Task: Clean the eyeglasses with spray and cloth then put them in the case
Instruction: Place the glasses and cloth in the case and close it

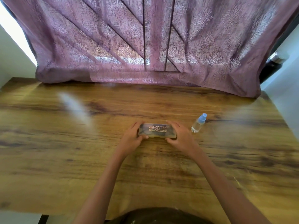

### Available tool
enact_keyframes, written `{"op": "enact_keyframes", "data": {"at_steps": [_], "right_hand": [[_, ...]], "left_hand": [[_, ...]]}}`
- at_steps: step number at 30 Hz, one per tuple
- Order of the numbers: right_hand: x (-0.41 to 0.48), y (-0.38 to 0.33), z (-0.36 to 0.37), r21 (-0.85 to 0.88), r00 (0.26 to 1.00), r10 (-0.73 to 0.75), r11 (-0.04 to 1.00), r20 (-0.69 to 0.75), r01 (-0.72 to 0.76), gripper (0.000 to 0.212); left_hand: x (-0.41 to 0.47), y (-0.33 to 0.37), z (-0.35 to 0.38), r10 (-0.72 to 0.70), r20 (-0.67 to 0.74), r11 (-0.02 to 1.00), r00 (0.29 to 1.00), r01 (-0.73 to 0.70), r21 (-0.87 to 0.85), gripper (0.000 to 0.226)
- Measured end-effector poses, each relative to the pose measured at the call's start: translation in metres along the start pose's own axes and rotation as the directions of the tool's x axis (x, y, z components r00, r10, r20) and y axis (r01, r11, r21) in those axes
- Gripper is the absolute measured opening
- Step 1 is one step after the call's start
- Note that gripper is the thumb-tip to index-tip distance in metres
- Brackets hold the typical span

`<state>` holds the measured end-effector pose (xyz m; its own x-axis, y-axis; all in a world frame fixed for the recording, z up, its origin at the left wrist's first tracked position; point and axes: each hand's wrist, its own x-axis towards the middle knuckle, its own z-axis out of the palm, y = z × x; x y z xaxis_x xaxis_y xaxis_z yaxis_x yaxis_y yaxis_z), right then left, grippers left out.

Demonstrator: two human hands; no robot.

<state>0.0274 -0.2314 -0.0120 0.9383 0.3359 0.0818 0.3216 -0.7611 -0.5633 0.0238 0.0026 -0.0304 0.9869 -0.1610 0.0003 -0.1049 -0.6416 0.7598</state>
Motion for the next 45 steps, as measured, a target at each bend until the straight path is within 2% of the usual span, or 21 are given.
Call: {"op": "enact_keyframes", "data": {"at_steps": [5,9,21,26,30,35,38,42,45], "right_hand": [[0.036,-0.001,-0.007,-0.016,0.999,0.018,1.0,-0.034,-0.019,0.064],[0.07,0.002,-0.013,-0.063,0.999,0.037,0.997,-0.034,-0.039,0.061],[0.097,0.01,-0.015,-0.108,0.992,0.127,0.986,0.01,-0.125,0.062],[0.095,0.01,-0.012,-0.153,0.992,0.127,0.98,-0.005,-0.126,0.061],[0.094,0.001,-0.017,-0.198,0.991,0.137,0.971,0.014,-0.131,0.057],[0.083,-0.011,-0.052,-0.215,0.987,0.01,0.976,-0.161,-0.045,0.03],[0.064,-0.009,-0.075,-0.137,0.937,-0.034,0.99,-0.347,-0.015,0.023],[0.034,0.01,-0.081,-0.042,0.855,0.032,0.997,-0.518,-0.063,0.015],[0.013,0.026,-0.073,0.126,0.819,0.161,0.986,-0.551,-0.109,0.03]], "left_hand": [[0.031,0.005,-0.004,0.013,-0.058,1.0,0.998,-0.014,-0.025,0.059],[0.059,0.01,-0.011,0.079,-0.11,0.995,0.991,-0.073,0.062,0.057],[0.086,0.004,-0.009,0.09,-0.047,0.993,0.995,-0.086,0.078,0.066],[0.078,0.0,-0.005,0.062,-0.045,0.998,0.997,-0.061,0.006,0.081],[0.077,-0.003,-0.004,0.05,-0.098,0.998,0.994,-0.053,-0.036,0.073],[0.078,-0.006,-0.001,0.059,-0.115,0.998,0.992,-0.061,-0.012,0.068],[0.078,-0.008,0.0,0.06,-0.119,0.998,0.991,-0.061,-0.001,0.068],[0.076,-0.007,0.002,0.085,-0.142,0.996,0.986,-0.083,0.019,0.067],[0.075,-0.006,0.004,0.089,-0.155,0.996,0.984,-0.084,0.04,0.067]]}}
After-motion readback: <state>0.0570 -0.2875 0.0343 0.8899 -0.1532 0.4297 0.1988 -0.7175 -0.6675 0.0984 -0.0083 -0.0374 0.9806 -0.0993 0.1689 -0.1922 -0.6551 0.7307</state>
